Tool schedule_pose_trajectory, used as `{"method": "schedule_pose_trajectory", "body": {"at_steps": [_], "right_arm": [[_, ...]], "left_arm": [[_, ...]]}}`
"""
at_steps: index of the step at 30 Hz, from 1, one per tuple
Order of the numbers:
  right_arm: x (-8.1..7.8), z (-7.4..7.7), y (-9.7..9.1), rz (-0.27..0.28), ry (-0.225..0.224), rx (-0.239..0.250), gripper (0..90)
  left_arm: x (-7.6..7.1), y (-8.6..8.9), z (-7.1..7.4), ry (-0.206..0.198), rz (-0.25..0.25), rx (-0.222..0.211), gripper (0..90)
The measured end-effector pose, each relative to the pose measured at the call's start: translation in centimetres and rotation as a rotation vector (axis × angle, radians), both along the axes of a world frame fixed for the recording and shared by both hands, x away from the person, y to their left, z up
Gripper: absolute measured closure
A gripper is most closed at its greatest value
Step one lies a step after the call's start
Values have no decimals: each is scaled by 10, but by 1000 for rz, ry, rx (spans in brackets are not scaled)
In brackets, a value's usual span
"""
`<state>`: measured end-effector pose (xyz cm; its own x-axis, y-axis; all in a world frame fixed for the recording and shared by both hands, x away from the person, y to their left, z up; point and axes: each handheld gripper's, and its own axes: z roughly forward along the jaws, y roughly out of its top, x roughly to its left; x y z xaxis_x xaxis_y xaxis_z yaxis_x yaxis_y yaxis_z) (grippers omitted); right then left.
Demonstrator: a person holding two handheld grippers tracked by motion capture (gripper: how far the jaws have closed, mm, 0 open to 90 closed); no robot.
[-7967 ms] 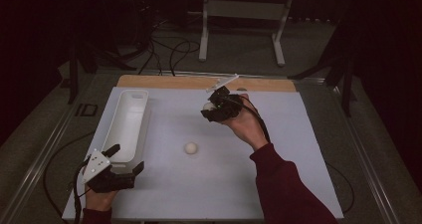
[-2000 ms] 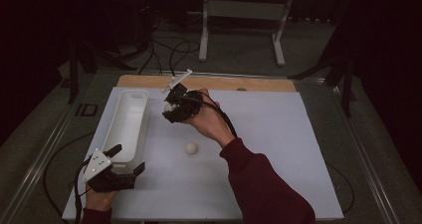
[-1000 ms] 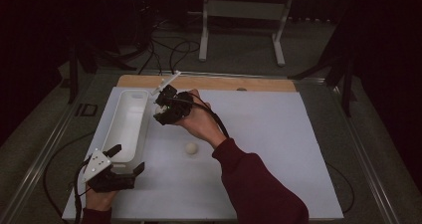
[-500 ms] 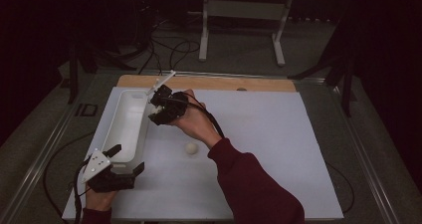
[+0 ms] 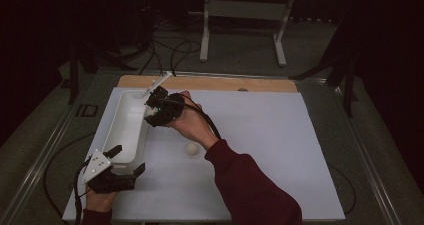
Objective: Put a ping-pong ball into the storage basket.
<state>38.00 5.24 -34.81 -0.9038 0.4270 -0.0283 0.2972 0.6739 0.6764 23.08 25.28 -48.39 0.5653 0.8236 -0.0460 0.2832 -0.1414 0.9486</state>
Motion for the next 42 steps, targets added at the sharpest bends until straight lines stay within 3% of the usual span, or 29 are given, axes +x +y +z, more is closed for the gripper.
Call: {"method": "schedule_pose_trajectory", "body": {"at_steps": [42], "right_arm": [[-2, -6, 26, 36, 38, 31, 505]], "left_arm": [[0, 1, 0, -1, -2, -7, 0]]}}
